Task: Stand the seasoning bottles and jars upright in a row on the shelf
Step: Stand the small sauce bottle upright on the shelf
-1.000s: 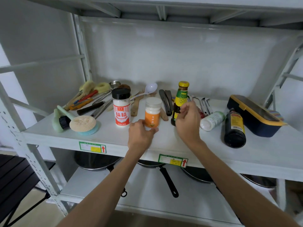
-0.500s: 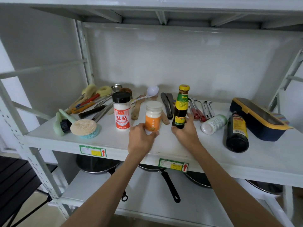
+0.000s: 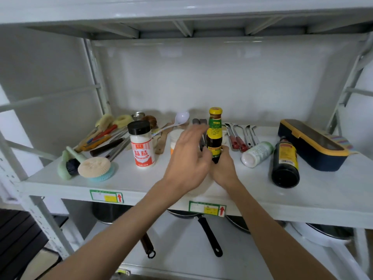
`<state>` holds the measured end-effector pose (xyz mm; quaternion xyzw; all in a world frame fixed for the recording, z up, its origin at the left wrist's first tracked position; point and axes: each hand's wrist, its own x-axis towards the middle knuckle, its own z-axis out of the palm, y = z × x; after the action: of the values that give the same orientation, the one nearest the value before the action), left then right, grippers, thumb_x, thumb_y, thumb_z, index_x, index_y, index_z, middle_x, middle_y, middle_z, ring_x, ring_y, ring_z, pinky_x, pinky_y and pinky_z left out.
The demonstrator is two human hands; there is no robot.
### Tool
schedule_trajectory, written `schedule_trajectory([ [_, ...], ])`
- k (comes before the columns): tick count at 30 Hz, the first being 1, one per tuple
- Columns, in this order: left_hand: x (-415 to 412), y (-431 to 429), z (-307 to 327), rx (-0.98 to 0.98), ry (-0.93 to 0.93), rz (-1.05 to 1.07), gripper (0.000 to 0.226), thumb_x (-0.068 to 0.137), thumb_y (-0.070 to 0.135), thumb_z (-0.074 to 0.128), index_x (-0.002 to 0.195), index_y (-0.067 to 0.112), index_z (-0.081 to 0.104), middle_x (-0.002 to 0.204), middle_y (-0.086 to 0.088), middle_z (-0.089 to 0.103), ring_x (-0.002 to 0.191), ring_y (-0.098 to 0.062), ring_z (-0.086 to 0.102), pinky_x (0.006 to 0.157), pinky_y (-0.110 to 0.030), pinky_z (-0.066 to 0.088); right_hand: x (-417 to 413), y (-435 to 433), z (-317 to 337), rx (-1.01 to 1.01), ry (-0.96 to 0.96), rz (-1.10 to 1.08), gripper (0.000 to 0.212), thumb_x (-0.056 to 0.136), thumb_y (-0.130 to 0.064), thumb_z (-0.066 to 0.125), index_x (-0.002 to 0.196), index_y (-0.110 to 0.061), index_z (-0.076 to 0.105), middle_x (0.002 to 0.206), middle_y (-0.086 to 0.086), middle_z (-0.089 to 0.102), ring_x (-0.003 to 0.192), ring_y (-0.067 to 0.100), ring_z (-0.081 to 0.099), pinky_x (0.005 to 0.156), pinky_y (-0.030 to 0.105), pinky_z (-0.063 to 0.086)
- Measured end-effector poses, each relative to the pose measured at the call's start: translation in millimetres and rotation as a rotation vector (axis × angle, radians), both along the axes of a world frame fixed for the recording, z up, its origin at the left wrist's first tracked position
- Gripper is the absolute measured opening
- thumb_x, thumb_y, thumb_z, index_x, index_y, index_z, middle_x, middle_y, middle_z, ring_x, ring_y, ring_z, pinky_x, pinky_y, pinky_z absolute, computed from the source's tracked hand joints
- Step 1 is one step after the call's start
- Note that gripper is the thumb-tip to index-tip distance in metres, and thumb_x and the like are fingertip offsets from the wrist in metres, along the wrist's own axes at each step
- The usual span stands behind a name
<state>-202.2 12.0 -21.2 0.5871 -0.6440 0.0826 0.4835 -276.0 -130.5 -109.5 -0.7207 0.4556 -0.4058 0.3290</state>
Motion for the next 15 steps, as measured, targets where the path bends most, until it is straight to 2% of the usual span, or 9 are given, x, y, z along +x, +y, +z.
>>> schedule_trajectory([
  [2,2,-16,18,0.053,-0.146,-0.028,0.057,0.082,0.000,0.055,0.138,0.005,0.048,0.143,-0.008,0.050,0.133,-0.012,0.035,0.102,0.004,0.008,0,-1,-1,-0.019,0.002,0.012,0.044,0.084,-0.013,0.063,0.120,-0.020,0.040,0.111,0.003,0.063,0.102,0.024,0.062,0.085,0.046,0.053],
  [4,6,-34,34,0.129,-0.274,-0.026,0.065,0.081,0.001,0.053,0.145,0.005,0.041,0.153,-0.010,0.039,0.143,-0.019,0.029,0.109,-0.006,0.006,-2,1,1,-0.018,-0.005,0.022,0.042,0.084,-0.007,0.060,0.119,-0.017,0.041,0.109,0.007,0.063,0.101,0.026,0.061,0.082,0.044,0.052],
  [8,13,-66,54,0.329,-0.354,0.048,0.073,0.084,0.001,0.048,0.153,0.008,0.023,0.162,-0.009,0.018,0.150,-0.019,0.014,0.117,-0.023,0.009,-6,-1,2,0.015,-0.008,0.029,0.044,0.082,0.001,0.059,0.121,-0.012,0.042,0.111,0.009,0.061,0.105,0.027,0.058,0.082,0.036,0.047],
  [11,12,-80,59,0.431,-0.314,0.078,0.069,0.086,0.002,0.051,0.151,0.007,0.029,0.159,-0.011,0.026,0.146,-0.022,0.024,0.114,-0.026,0.020,-7,-2,1,0.028,-0.007,0.024,0.047,0.081,0.000,0.061,0.122,-0.013,0.041,0.116,0.010,0.061,0.110,0.027,0.057,0.089,0.037,0.048],
  [13,10,-82,59,0.475,-0.243,0.080,0.063,0.084,0.000,0.050,0.145,0.009,0.038,0.149,-0.013,0.043,0.134,-0.029,0.041,0.104,-0.030,0.036,-7,-2,2,0.038,-0.008,0.020,0.050,0.081,0.000,0.062,0.124,-0.014,0.041,0.117,0.010,0.060,0.112,0.028,0.056,0.094,0.043,0.048],
  [15,9,-82,58,0.466,-0.227,0.089,0.059,0.082,-0.001,0.050,0.139,0.010,0.043,0.138,-0.013,0.054,0.123,-0.032,0.051,0.096,-0.033,0.045,-8,-1,2,0.044,-0.010,0.016,0.053,0.081,0.000,0.063,0.126,-0.015,0.041,0.118,0.010,0.061,0.113,0.028,0.056,0.097,0.045,0.048],
])
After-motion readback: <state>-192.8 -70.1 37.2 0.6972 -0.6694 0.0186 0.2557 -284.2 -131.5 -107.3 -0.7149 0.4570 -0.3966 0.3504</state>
